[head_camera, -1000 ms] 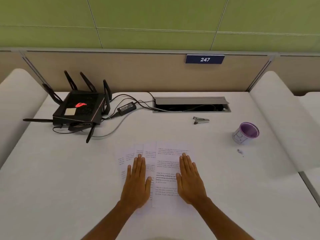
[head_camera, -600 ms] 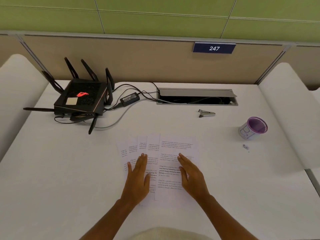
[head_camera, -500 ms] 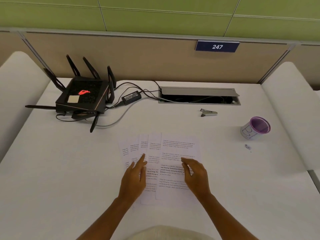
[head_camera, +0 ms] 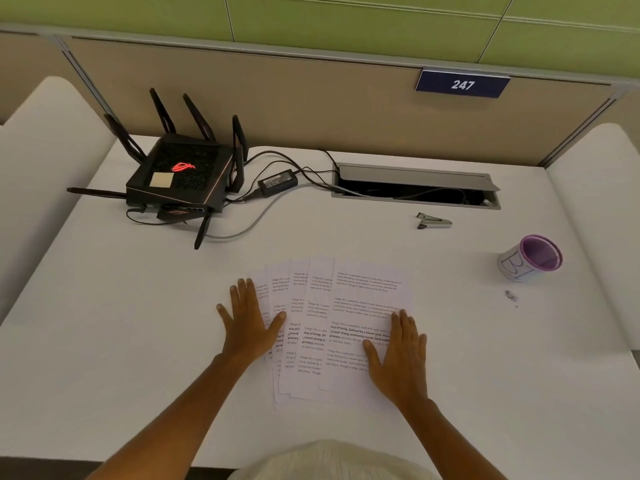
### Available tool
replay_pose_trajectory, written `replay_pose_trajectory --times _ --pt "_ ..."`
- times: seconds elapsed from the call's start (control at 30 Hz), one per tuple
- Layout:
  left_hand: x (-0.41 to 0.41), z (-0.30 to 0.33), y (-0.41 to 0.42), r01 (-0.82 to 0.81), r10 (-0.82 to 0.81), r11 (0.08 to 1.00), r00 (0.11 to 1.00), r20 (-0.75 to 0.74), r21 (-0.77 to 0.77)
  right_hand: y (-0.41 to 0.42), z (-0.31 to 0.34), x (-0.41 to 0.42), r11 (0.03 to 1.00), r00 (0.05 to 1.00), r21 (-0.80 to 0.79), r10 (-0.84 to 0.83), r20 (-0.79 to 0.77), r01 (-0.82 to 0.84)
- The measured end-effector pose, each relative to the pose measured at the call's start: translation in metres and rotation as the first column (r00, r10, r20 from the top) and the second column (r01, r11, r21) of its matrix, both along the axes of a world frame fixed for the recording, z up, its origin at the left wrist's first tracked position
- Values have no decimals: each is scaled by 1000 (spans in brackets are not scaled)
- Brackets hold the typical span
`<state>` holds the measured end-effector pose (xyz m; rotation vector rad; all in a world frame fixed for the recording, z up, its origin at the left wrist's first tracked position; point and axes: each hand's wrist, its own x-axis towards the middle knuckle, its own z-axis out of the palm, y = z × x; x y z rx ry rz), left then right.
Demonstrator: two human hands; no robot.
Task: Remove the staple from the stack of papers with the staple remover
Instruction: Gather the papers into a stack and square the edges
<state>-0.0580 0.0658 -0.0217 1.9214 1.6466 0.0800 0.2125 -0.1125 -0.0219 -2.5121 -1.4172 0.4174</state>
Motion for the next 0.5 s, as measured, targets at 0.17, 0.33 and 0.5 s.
replay_pose_trajectory --times 0.17,0.33,0.5 --pt "8 0 2 46 -45 998 999 30 -31 3 0 -6 997 998 -39 67 4 -67" --pt "16 0 0 71 -70 997 990 122 -7 13 0 -16 994 996 -64 94 -9 -94" --pt "27 5 -4 51 -46 999 975 218 -19 22 -1 -29 989 991 -65 128 -41 -131"
